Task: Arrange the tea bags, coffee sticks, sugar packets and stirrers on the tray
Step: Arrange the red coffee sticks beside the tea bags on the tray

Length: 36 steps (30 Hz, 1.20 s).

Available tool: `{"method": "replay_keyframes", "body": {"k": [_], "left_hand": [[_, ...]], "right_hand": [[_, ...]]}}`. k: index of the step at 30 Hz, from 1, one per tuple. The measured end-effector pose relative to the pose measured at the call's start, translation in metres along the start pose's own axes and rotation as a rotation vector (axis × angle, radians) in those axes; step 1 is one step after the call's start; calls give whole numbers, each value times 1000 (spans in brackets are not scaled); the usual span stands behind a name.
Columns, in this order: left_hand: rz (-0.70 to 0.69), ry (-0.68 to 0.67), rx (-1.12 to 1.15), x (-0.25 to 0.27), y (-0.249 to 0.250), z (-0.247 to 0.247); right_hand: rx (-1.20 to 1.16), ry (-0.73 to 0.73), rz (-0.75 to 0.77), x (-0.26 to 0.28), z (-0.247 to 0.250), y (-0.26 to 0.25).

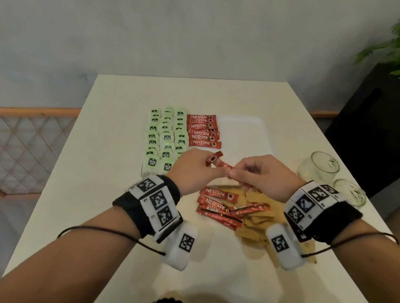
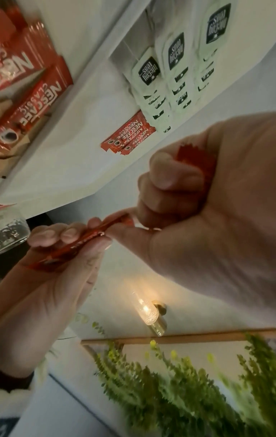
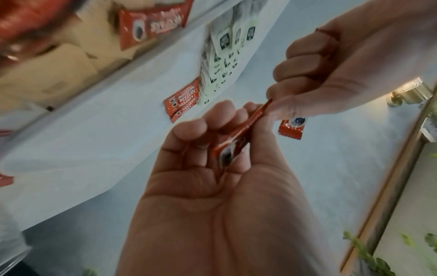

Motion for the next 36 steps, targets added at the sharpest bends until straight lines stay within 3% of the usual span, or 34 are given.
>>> {"method": "replay_keyframes", "body": {"k": [7, 12, 16, 19, 26, 36], "left_hand": [[252, 170, 290, -29, -14, 16], [245, 130, 222, -46, -17, 31], [378, 89, 166, -67, -29, 48], [518, 149, 302, -84, -37, 60], [450, 208, 393, -103, -48, 69], [414, 222, 499, -104, -68, 73]], "right_hand": [[-188, 206, -105, -45, 13, -1], [-346, 177, -159, -72, 11, 3], [-220, 142, -254, -94, 5, 26], [-46, 120, -342, -110, -7, 48], [16, 238, -491, -138, -33, 63], [136, 308, -501, -169, -42, 62]]}}
Point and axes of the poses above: each hand's wrist, its own x-axis away from the middle knuckle, its own z-axis out of the back of the hand, y = z × x, the point moved 4 cm from there along -x, towards the middle knuckle, and after that the axes turned 11 degrees about y, right-handed, at the moved point
